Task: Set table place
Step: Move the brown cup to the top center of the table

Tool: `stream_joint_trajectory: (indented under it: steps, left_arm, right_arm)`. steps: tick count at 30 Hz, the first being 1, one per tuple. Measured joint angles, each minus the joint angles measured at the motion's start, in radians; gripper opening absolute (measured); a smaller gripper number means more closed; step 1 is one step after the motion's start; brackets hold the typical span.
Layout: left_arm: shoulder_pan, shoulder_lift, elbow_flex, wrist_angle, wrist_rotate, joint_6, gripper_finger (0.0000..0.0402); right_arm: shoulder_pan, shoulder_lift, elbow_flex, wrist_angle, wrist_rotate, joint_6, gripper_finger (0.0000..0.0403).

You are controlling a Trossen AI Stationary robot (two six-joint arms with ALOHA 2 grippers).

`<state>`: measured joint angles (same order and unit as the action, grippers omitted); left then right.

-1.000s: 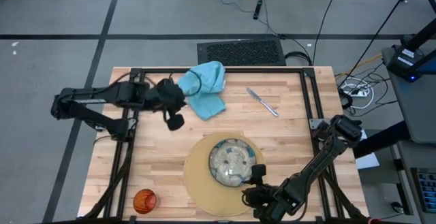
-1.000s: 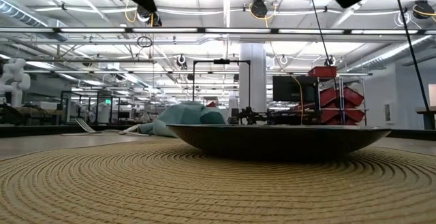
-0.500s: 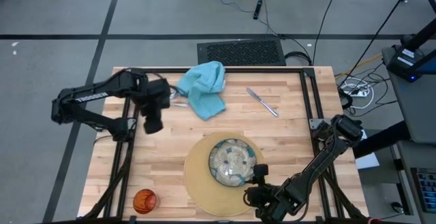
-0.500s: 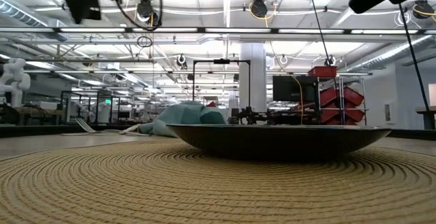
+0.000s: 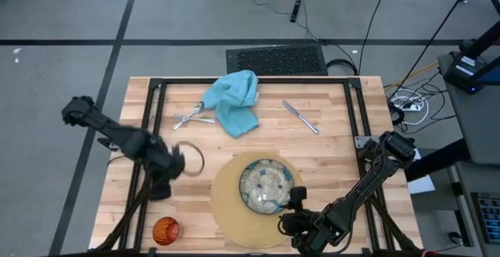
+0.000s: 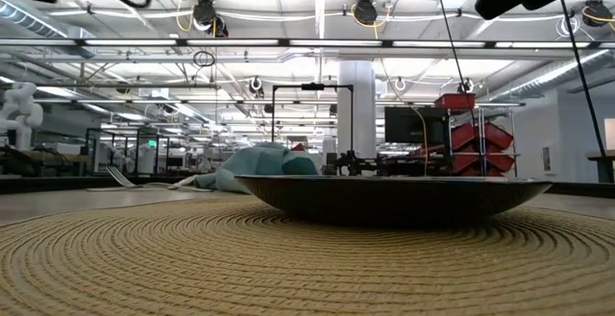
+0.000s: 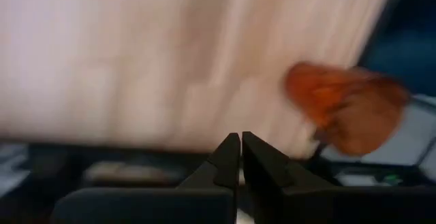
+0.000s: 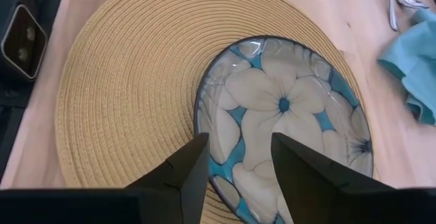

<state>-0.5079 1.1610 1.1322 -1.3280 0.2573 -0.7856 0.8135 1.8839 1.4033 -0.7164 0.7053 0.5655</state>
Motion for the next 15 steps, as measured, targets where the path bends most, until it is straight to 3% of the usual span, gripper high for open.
stream_joint_trajectory:
  steps: [3, 8, 11, 15]
  left_arm:
    - [-0.110, 0.007, -0.038, 0.167, -0.033, -0.111, 0.0002]
    - [-0.250, 0.068, -0.054, 0.191, -0.109, -0.224, 0.0008]
    - [-0.314, 0.097, -0.054, 0.220, -0.143, -0.270, 0.0042]
    - [-0.368, 0.122, -0.054, 0.228, -0.195, -0.325, 0.0119]
  right_arm:
    - [0.000, 0.000, 0.000, 0.001, 0.001, -0.004, 0.0148]
    - [-0.001, 0.000, 0.000, 0.002, 0.001, -0.005, 0.0148]
    - [-0.002, 0.000, 0.000, 0.003, 0.001, -0.005, 0.0148]
    - [-0.005, 0.000, 0.000, 0.005, 0.001, -0.005, 0.0148]
